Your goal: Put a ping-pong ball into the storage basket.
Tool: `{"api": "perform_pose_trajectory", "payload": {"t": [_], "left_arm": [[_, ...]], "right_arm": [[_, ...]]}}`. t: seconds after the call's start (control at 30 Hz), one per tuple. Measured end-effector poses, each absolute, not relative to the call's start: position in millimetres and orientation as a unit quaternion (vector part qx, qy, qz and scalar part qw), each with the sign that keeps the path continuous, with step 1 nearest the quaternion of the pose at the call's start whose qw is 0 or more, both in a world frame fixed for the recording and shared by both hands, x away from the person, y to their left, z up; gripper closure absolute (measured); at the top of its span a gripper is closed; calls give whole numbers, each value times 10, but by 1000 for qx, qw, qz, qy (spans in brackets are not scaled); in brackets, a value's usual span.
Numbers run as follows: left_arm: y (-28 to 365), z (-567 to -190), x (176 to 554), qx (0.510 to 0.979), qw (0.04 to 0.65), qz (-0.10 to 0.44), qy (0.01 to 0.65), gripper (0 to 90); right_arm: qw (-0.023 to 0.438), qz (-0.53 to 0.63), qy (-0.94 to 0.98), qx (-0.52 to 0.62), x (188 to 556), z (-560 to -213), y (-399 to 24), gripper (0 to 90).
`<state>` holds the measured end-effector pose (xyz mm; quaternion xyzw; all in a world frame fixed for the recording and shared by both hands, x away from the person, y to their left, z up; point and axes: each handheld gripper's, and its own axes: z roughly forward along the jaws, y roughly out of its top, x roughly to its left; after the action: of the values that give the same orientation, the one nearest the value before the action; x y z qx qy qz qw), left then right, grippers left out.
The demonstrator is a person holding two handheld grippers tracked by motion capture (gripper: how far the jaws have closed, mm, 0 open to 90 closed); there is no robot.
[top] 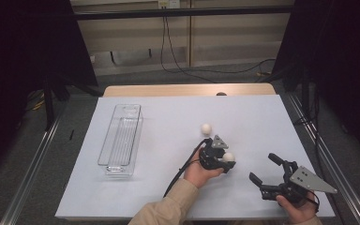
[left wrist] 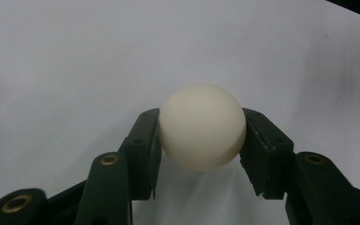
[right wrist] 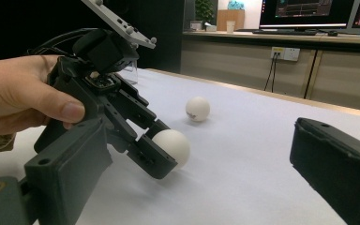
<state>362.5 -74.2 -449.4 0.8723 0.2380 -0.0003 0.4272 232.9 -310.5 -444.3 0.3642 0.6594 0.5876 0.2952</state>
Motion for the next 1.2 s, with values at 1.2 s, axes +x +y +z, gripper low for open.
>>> {"api": "perform_pose_trajectory", "payload": {"t": [1.2], "left_arm": [[-325, -4327, 3706, 862, 429, -9, 270, 510]], "right_arm": [[294, 588, 661, 362, 2332, -4444, -3086, 42]]}}
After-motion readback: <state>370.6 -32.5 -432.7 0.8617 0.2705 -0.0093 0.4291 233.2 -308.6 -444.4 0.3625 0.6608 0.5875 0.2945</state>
